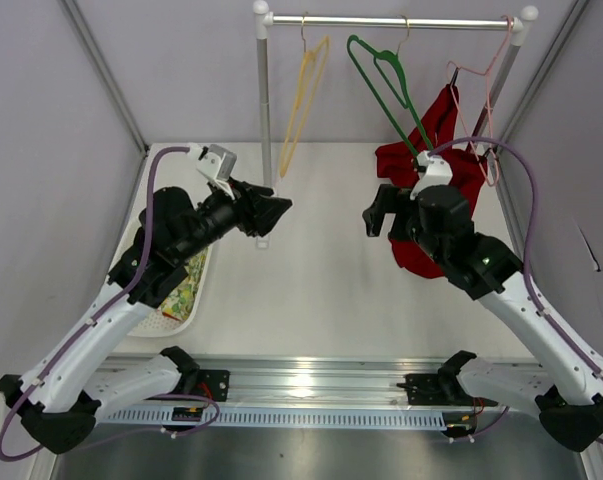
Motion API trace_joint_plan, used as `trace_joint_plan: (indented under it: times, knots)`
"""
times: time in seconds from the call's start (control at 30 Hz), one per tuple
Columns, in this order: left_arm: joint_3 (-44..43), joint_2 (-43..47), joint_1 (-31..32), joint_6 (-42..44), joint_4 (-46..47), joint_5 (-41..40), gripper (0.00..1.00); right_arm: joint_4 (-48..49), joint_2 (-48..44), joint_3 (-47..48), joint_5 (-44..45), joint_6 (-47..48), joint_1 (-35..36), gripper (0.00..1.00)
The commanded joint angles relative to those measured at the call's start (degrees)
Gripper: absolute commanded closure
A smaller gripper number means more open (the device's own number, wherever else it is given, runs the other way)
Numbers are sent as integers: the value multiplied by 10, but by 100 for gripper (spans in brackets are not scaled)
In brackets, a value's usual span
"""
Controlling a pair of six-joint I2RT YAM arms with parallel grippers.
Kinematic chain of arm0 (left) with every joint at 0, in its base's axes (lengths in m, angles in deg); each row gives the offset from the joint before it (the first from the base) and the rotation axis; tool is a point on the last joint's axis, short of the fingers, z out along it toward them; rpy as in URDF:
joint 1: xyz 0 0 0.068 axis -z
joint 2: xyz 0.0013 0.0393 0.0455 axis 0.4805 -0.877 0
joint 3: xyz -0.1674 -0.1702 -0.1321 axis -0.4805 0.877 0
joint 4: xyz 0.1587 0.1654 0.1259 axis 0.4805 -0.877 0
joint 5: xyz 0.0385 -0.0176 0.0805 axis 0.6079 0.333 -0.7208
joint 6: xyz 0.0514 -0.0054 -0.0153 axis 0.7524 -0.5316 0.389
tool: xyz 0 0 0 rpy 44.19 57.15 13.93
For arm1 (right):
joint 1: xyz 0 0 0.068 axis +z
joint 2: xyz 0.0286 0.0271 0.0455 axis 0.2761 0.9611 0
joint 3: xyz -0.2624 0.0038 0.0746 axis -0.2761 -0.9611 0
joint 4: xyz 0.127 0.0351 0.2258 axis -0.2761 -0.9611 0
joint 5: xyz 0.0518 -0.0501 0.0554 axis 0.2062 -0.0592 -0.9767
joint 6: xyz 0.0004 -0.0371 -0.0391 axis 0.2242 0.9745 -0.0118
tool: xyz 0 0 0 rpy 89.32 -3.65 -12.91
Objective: Place the skirt on the hanger
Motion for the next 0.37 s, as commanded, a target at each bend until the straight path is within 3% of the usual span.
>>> trace_joint_plan:
  times: [0.0,0.33]
  knots:
    - [26,28,-5,-6,-13,-31,42,23,-26,-21,22,-30,8,1]
    - [51,53,-5,-6,-62,-74,41,40,-46,-59,1,-7,-2,0]
